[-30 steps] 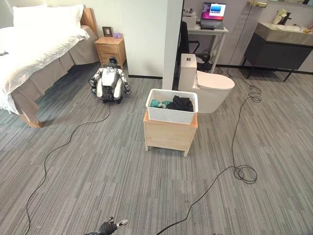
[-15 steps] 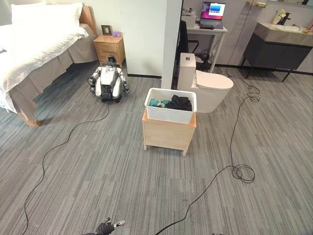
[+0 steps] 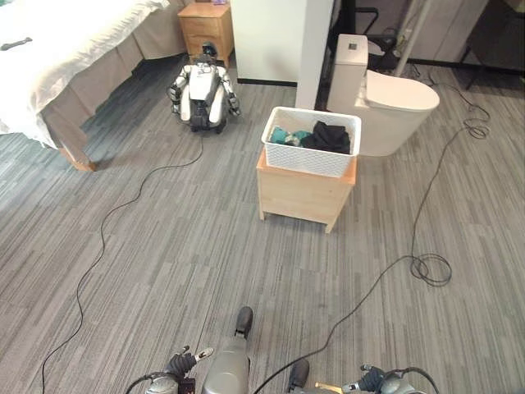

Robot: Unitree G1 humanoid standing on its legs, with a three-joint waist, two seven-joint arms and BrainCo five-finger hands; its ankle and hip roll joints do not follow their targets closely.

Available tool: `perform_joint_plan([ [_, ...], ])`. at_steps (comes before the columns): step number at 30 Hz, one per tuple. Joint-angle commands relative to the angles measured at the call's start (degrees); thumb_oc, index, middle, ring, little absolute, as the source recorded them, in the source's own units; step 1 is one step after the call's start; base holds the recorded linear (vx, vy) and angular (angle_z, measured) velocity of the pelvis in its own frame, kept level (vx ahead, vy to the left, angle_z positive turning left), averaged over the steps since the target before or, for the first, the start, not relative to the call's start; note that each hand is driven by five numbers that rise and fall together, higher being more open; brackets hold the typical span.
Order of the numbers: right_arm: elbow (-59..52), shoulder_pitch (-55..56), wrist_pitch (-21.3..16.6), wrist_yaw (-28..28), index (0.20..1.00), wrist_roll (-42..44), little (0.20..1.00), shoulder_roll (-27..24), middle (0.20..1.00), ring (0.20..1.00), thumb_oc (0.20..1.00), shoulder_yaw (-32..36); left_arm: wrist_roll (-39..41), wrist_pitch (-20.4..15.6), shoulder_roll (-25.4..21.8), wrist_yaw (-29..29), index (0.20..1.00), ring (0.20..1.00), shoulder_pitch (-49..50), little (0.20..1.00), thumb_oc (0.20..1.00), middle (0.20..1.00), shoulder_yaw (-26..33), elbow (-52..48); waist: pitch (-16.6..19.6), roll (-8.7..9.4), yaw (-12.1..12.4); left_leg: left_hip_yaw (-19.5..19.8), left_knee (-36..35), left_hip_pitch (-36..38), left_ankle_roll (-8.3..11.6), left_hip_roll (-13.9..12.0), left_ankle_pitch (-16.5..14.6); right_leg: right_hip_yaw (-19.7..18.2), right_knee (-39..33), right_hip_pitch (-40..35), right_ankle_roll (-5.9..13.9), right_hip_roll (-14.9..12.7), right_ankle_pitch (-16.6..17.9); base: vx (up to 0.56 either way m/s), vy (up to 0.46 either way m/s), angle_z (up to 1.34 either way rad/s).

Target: Grab the laundry basket,head to the washer,open it,put in the laundry and shut it.

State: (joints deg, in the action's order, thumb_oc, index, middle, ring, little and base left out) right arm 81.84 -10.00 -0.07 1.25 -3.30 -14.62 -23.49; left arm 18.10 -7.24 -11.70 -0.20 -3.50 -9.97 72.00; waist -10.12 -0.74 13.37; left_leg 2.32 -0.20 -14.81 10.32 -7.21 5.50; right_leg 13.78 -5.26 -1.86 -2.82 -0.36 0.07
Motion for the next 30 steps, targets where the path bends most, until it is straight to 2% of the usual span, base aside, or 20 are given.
perform_joint_plan([
  [1, -1.15, 1.34, 0.10, 0.53, 1.000, 2.17, 1.000, -0.85, 1.000, 1.000, 1.000, 0.14, 1.09, -0.96, -1.73, 0.15, 1.000, 1.000, 0.72, 1.000, 1.000, 1.000, -1.35, -2.83, 3.06, 2.74, 0.98, -0.45, 11.04, -9.29, -7.69, 5.09, 2.84, 0.13, 5.80, -11.65, 7.78, -6.51, -10.77, 0.56, 0.333, -0.89],
  [2, -1.53, 1.41, -0.03, 0.40, 1.000, 2.93, 1.000, -0.81, 1.000, 1.000, 1.000, 1.20, -0.20, -0.84, -2.32, -0.09, 1.000, 1.000, 0.46, 1.000, 1.000, 1.000, -1.71, -2.69, 3.07, 3.47, 0.94, -1.80, 13.53, -8.04, -9.32, 6.43, -0.22, -0.47, 12.54, -9.69, 9.13, -8.88, -9.85, 0.42, 0.263, -0.73],
  [3, -1.53, 1.41, -0.03, 0.40, 1.000, 2.93, 1.000, -0.84, 1.000, 1.000, 1.000, 1.21, -0.20, -0.84, -2.30, -0.09, 1.000, 1.000, 0.45, 1.000, 1.000, 1.000, -1.72, -2.68, 3.20, 3.40, 0.99, -1.80, 13.44, -8.14, -9.32, 6.35, -0.11, -0.52, 12.49, -9.54, 9.12, -8.80, -9.74, 0.41, 0.277, -0.60],
  [4, -1.55, 1.53, 0.00, 0.21, 1.000, 3.10, 1.000, -0.90, 1.000, 1.000, 1.000, 1.81, -1.25, -0.61, -2.52, -0.23, 1.000, 1.000, 0.30, 1.000, 1.000, 1.000, -2.28, -2.71, 3.28, 3.69, 0.63, -2.14, 13.70, -7.46, -10.32, 7.39, -1.41, -0.75, 16.51, -8.19, 10.01, -9.73, -7.07, 0.35, 0.295, -0.27],
  [5, -1.46, 1.93, 0.13, 0.20, 1.000, 3.15, 1.000, -1.08, 1.000, 1.000, 1.000, 2.42, -2.70, -0.45, -3.28, -0.39, 1.000, 1.000, 0.02, 1.000, 1.000, 1.000, -3.33, -3.71, 2.70, 3.19, -1.07, -1.95, 12.73, -4.49, -12.33, 9.38, -3.23, -2.27, 27.94, -3.60, 10.54, -11.14, 0.66, 0.35, 0.294, -0.12],
  [6, -1.46, 1.93, 0.13, 0.20, 1.000, 3.15, 1.000, -1.10, 1.000, 1.000, 1.000, 2.42, -2.70, -0.44, -3.26, -0.39, 1.000, 1.000, 0.02, 1.000, 1.000, 1.000, -3.33, -3.71, 2.82, 3.11, -1.04, -1.93, 12.61, -4.57, -12.32, 9.28, -3.11, -2.29, 27.85, -3.48, 10.52, -11.03, 0.80, 0.34, 0.304, 0.06],
  [8, -3.33, 1.78, -0.27, 0.84, 1.000, 4.96, 1.000, -1.90, 1.000, 1.000, 1.000, 4.20, -2.78, -0.69, -4.34, -0.34, 1.000, 1.000, -0.14, 1.000, 1.000, 1.000, -4.19, -5.58, 1.13, 0.67, -4.03, -1.33, 9.86, 1.39, -14.37, 9.00, -5.52, -2.27, 38.27, 4.87, 10.68, -11.93, 4.70, 0.38, 0.254, 0.25],
  [10, -3.61, 1.72, -0.34, 0.99, 1.000, 5.28, 1.000, -2.13, 1.000, 1.000, 1.000, 4.47, -2.67, -0.81, -4.57, -0.17, 1.000, 1.000, -0.26, 1.000, 1.000, 1.000, -4.19, -6.03, 0.59, 0.04, -4.88, -0.95, 9.02, 3.08, -14.54, 8.78, -5.78, -1.14, 37.25, 7.37, 9.91, -11.82, 3.49, 0.35, 0.087, 0.13],
  [12, -4.21, 1.88, -0.30, 0.90, 1.000, 5.53, 1.000, -2.65, 1.000, 1.000, 1.000, 4.67, -2.33, -0.95, -5.33, -0.03, 1.000, 1.000, 0.03, 1.000, 1.000, 1.000, -3.27, -6.96, -0.11, 0.27, -6.16, -0.93, 7.25, 7.86, -14.03, 8.75, -8.39, 3.27, 25.61, 10.23, 9.08, -12.89, 0.43, 0.39, -0.056, 0.00],
  [13, -4.23, 1.91, -0.29, 0.90, 1.000, 5.53, 1.000, -2.64, 1.000, 1.000, 1.000, 4.65, -2.33, -0.95, -5.34, -0.04, 1.000, 1.000, 0.07, 1.000, 1.000, 1.000, -3.26, -6.99, -0.30, 0.18, -6.19, -0.88, 7.21, 8.19, -13.97, 8.65, -8.51, 3.37, 25.41, 9.81, 9.05, -12.75, 0.40, 0.40, -0.160, -0.23],
  [14, -3.92, 1.93, -0.11, 0.87, 1.000, 5.62, 1.000, -2.87, 1.000, 1.000, 1.000, 4.76, -2.58, -1.30, -5.58, 0.27, 1.000, 1.000, -0.19, 1.000, 1.000, 1.000, -2.87, -6.55, -0.82, 1.05, -7.02, -0.24, 6.23, 11.86, -13.28, 9.05, -11.08, 3.02, 14.96, 11.60, 10.04, -13.07, 2.65, 0.29, -0.127, -0.30],
  [15, -3.92, 1.91, -0.11, 0.87, 1.000, 5.62, 1.000, -2.86, 1.000, 1.000, 1.000, 4.76, -2.58, -1.31, -5.58, 0.26, 1.000, 1.000, -0.22, 1.000, 1.000, 1.000, -2.86, -6.54, -0.80, 1.06, -7.08, -0.19, 6.14, 11.81, -13.28, 9.08, -10.93, 3.10, 14.69, 11.53, 10.03, -13.07, 2.86, 0.42, -0.160, -0.30],
  [19, -2.29, 3.74, 0.49, -0.40, 1.000, 5.49, 1.000, -2.80, 1.000, 1.000, 1.000, 6.49, -3.91, -2.16, -5.36, -0.01, 1.000, 1.000, -1.35, 1.000, 1.000, 1.000, -2.91, -6.39, -0.80, 1.20, -10.97, 4.52, 5.43, 19.59, -12.47, 9.15, -16.27, -7.99, 2.12, 17.98, 13.58, -13.39, 9.72, 0.48, -0.146, 0.11],
  [21, -1.73, 4.51, 0.57, -0.76, 1.000, 5.59, 1.000, -2.86, 1.000, 1.000, 1.000, 7.01, -4.06, -2.26, -5.29, -0.11, 1.000, 1.000, -1.33, 1.000, 1.000, 1.000, -2.92, -6.43, -0.69, 0.88, -11.46, 5.10, 4.74, 21.90, -12.22, 8.38, -17.15, -8.54, 1.75, 18.36, 13.86, -12.98, 10.38, 0.51, -0.189, 0.47],
  [24, -1.13, 8.21, 0.10, -1.59, 1.000, 7.31, 1.000, -2.97, 1.000, 1.000, 1.000, 9.26, -3.85, -2.45, -4.91, -0.12, 1.000, 1.000, -0.32, 1.000, 1.000, 1.000, -2.23, -7.04, 1.06, 2.69, -12.88, 7.68, 4.30, 26.76, -11.42, 7.33, -20.27, -10.19, 4.59, 16.65, 13.43, -11.90, 11.22, 0.45, -0.215, 0.69],
  [25, -1.27, 8.80, -0.22, -1.95, 1.000, 8.05, 1.000, -2.96, 1.000, 1.000, 1.000, 9.54, -3.19, -2.65, -4.67, -0.02, 1.000, 1.000, -0.22, 1.000, 1.000, 1.000, -1.65, -6.93, 1.44, 2.49, -13.34, 7.77, 4.65, 28.20, -10.77, 5.60, -19.93, -10.66, 6.57, 17.15, 13.02, -10.73, 10.78, 0.47, -0.292, 0.55],
  [27, -1.10, 10.20, -0.77, -2.41, 1.000, 8.93, 1.000, -2.71, 1.000, 1.000, 1.000, 9.81, -1.18, -3.02, -4.15, 0.23, 1.000, 1.000, -0.11, 1.000, 1.000, 1.000, -0.66, -7.00, 2.14, 2.32, -13.86, 8.23, 10.36, 26.60, -8.79, 2.73, -14.26, -11.41, 9.45, 15.77, 11.44, -7.61, 9.17, 0.38, -0.301, -0.05],
  [28, -0.90, 10.51, -0.97, -1.96, 1.000, 9.54, 1.000, -2.84, 1.000, 1.000, 1.000, 9.83, -0.16, -3.02, -4.13, 0.26, 1.000, 1.000, -0.13, 1.000, 1.000, 1.000, -0.39, -7.56, 2.13, 2.52, -13.58, 8.79, 16.70, 23.42, -8.41, 2.20, -9.86, -11.04, 9.41, 14.35, 10.27, -6.92, 8.39, 0.31, -0.406, 0.03],
  [29, -2.24, 9.64, -1.84, -0.64, 1.000, 12.04, 1.000, -3.79, 1.000, 1.000, 1.000, 10.56, 2.14, -3.06, -4.19, 0.60, 1.000, 1.000, 0.16, 1.000, 1.000, 1.000, 0.24, -9.95, 0.82, 4.07, -12.84, 8.14, 30.67, 15.11, -8.30, 2.27, -1.86, -9.15, 8.06, 11.03, 7.77, -6.65, 6.75, 0.21, -0.319, 0.24],
  [30, -2.25, 9.63, -1.83, -0.64, 1.000, 12.05, 1.000, -3.80, 1.000, 1.000, 1.000, 10.56, 2.15, -3.04, -4.20, 0.61, 1.000, 1.000, 0.16, 1.000, 1.000, 1.000, 0.24, -9.98, 0.88, 3.93, -13.00, 8.36, 31.22, 14.70, -8.27, 2.20, -2.09, -8.95, 8.08, 11.11, 7.76, -6.57, 6.76, 0.22, -0.433, 0.34],
])
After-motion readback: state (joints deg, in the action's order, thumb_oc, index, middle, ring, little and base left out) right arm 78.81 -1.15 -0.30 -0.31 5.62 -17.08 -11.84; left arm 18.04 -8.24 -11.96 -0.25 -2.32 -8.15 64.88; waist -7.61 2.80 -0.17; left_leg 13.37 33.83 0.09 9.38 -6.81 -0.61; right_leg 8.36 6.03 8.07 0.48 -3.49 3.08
